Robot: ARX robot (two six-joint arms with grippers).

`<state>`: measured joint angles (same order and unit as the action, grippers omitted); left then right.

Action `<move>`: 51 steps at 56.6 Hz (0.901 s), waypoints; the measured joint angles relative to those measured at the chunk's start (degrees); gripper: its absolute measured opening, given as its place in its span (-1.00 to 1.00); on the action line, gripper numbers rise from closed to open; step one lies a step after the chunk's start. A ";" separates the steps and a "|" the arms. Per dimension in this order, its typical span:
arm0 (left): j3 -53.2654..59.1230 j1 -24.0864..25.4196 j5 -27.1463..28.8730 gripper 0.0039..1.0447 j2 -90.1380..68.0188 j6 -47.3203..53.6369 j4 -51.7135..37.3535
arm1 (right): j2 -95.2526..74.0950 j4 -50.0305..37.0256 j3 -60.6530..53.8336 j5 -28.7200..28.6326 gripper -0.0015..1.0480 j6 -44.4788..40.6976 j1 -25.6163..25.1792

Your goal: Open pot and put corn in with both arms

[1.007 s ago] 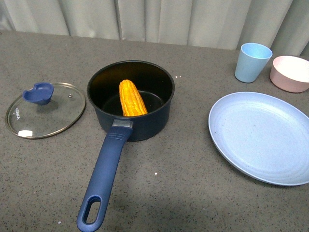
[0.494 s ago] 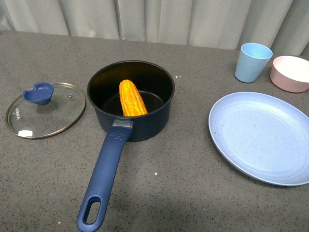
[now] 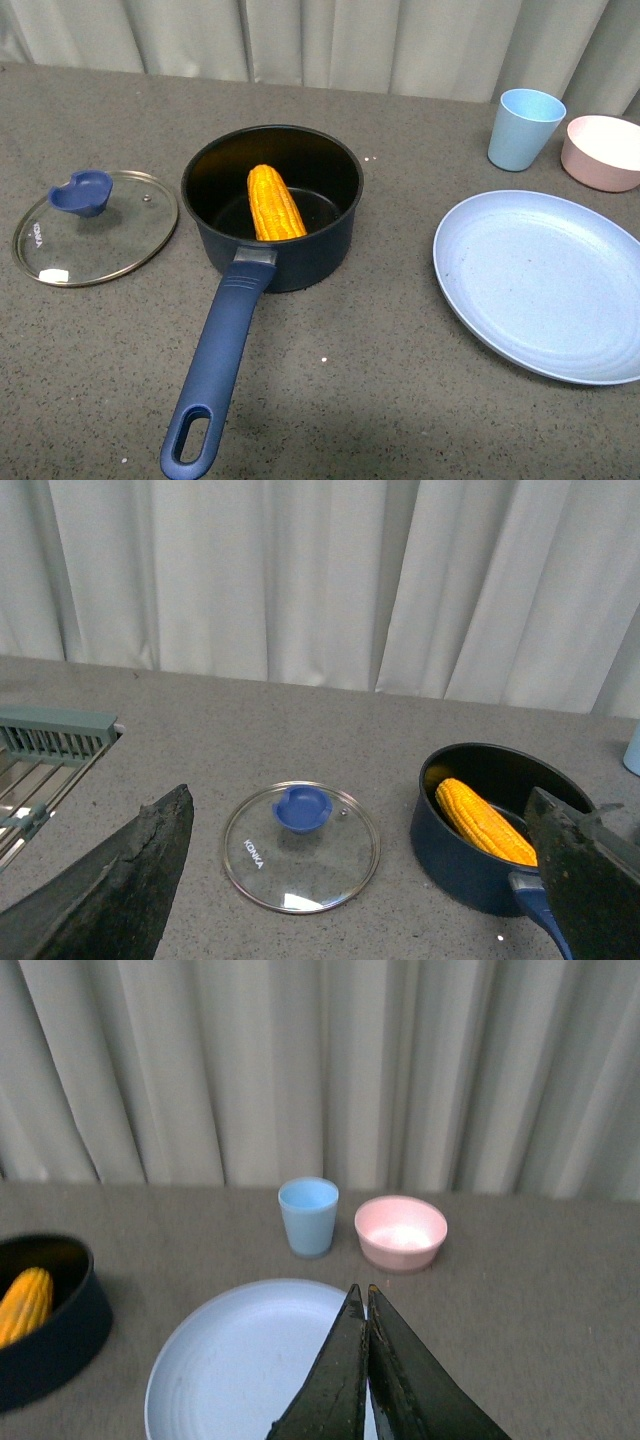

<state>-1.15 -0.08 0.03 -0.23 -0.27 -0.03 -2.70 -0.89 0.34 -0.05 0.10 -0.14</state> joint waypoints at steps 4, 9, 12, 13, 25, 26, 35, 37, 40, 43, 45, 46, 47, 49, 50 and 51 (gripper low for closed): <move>0.00 0.00 -0.02 0.88 0.00 0.00 0.00 | 2.29 0.52 0.00 0.00 -0.98 0.00 0.00; 0.00 0.00 -0.02 0.88 0.00 0.00 0.00 | 2.40 0.76 0.00 0.00 -0.98 0.00 0.00; 0.00 0.00 -0.02 0.88 0.00 0.00 0.00 | 2.40 0.79 0.00 0.00 -0.98 0.00 0.00; 0.00 0.00 -0.02 0.88 0.00 0.00 0.00 | 2.40 0.79 0.00 0.00 -0.96 -0.11 0.00; 0.00 0.00 -0.02 0.88 0.00 0.00 0.00 | 2.45 0.79 0.00 0.00 -0.30 -0.09 0.00; 0.00 0.00 -0.02 0.88 0.00 0.00 0.00 | 2.45 0.79 0.00 0.00 -0.23 -0.09 0.00; 0.00 0.00 -0.02 0.88 0.00 0.00 0.00 | 2.45 0.79 0.00 0.00 0.28 -0.09 0.00; 0.00 0.00 -0.02 0.88 0.00 0.00 0.00 | 2.45 0.79 0.00 0.00 0.38 -0.09 0.00; 0.00 0.00 -0.02 0.88 0.00 0.00 0.00 | 2.45 0.79 0.00 0.00 0.55 -0.09 0.00; 0.00 0.00 -0.02 0.88 0.00 0.00 0.00 | 2.45 0.79 0.00 0.00 0.75 -0.09 0.00; 0.00 0.00 -0.02 0.88 0.00 0.00 0.00 | 2.45 0.79 0.00 0.00 0.84 -0.07 0.00; 0.00 0.00 -0.02 0.88 0.00 0.00 0.00 | 2.45 0.79 0.00 0.00 0.86 -0.02 0.00; 0.00 0.00 -0.02 0.88 0.00 0.00 0.00 | 2.45 0.79 0.00 0.00 0.85 -0.02 0.00; 0.00 0.00 -0.02 0.88 0.00 0.00 0.00 | 2.45 0.79 0.00 0.00 0.81 -0.04 0.00; 0.00 0.00 -0.02 0.88 0.00 0.00 0.00 | 2.45 0.79 0.00 0.00 0.81 -0.07 0.00; 0.00 0.00 -0.02 0.88 0.00 0.00 0.00 | 2.45 0.79 0.00 0.00 0.81 -0.07 0.00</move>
<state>-1.15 -0.08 0.01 -0.23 -0.27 -0.03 -0.25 -0.10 0.34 -0.05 0.03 -0.14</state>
